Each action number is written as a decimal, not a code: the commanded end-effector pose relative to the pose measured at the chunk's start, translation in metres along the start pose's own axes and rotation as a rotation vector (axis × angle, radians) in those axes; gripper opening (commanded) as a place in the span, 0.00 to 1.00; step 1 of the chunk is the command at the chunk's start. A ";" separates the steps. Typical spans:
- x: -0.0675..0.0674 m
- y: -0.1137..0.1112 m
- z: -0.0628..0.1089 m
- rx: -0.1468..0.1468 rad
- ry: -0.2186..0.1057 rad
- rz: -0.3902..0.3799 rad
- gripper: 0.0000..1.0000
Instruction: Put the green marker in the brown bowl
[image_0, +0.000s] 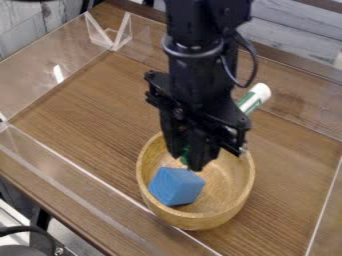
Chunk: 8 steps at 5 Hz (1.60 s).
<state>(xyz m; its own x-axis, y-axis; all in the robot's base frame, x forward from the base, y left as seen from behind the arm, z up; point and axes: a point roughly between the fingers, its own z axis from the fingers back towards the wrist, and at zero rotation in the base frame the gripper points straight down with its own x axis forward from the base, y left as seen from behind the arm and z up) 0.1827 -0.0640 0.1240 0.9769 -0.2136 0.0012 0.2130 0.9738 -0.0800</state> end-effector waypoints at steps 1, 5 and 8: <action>0.006 -0.002 0.001 0.004 -0.034 0.007 0.00; 0.009 -0.002 -0.012 0.014 -0.033 0.042 0.00; 0.011 0.001 -0.014 0.012 -0.026 0.060 0.00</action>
<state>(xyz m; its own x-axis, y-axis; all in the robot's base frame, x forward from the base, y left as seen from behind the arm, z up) 0.1874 -0.0665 0.1016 0.9869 -0.1606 -0.0119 0.1596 0.9852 -0.0632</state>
